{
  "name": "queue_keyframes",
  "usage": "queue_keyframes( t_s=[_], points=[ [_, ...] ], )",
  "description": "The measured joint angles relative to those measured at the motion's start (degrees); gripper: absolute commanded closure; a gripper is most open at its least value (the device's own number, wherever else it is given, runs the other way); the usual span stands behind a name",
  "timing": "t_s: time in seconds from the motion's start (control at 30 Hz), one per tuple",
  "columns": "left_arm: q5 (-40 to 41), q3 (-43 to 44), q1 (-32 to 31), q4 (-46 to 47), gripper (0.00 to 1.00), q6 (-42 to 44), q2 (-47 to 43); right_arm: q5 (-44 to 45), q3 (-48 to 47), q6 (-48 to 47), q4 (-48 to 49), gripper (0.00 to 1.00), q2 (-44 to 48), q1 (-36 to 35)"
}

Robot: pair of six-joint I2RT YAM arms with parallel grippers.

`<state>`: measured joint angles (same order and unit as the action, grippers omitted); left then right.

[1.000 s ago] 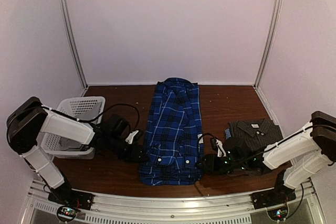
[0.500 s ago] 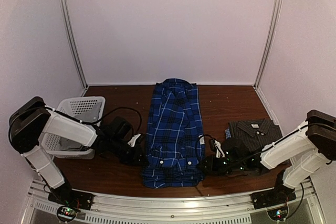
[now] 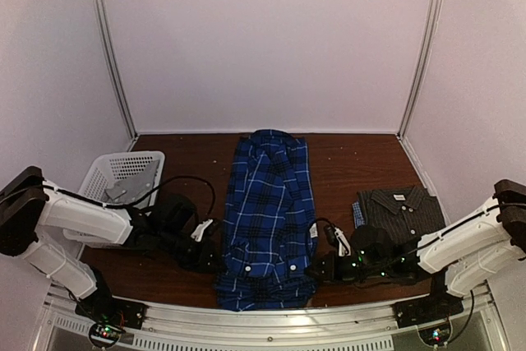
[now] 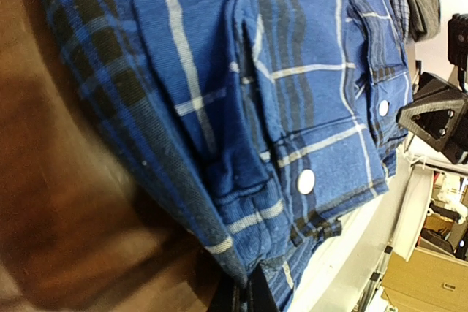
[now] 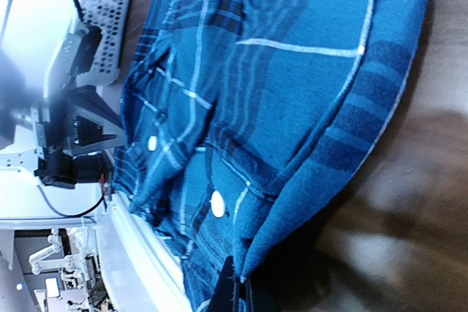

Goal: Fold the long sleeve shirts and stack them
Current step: Pick up the rectangle-folded shirt from the center of the board, then fold the rectangle-folded shirt at the center of the board.

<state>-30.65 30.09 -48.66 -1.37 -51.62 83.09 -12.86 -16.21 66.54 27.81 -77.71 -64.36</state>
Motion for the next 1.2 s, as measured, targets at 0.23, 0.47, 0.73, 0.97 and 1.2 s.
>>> queue_keyframes(
  t_s=[0.23,0.47,0.73,0.97,1.2],
  points=[
    [0.92,-4.15,-2.36,-0.48,1.0,-2.78,-8.37,1.53,-0.04,2.45,-0.17,1.0,1.55,-2.93],
    [1.44,-3.41,-2.38,-1.29,1.0,-4.28,-10.58,2.91,-4.28,2.16,-4.48,1.0,2.19,-2.91],
    [-4.04,0.26,3.13,2.82,1.0,-11.63,-10.27,3.82,-11.17,0.85,-5.75,1.0,4.63,2.23],
    [-8.31,9.46,14.67,8.35,1.0,-15.98,-0.42,1.31,-19.26,-2.38,-4.7,1.0,-0.63,12.7],
    [-8.07,17.46,18.86,11.96,1.0,-15.87,14.58,-2.78,-22.43,-3.8,-0.35,1.0,-12.96,21.92]
  ],
)
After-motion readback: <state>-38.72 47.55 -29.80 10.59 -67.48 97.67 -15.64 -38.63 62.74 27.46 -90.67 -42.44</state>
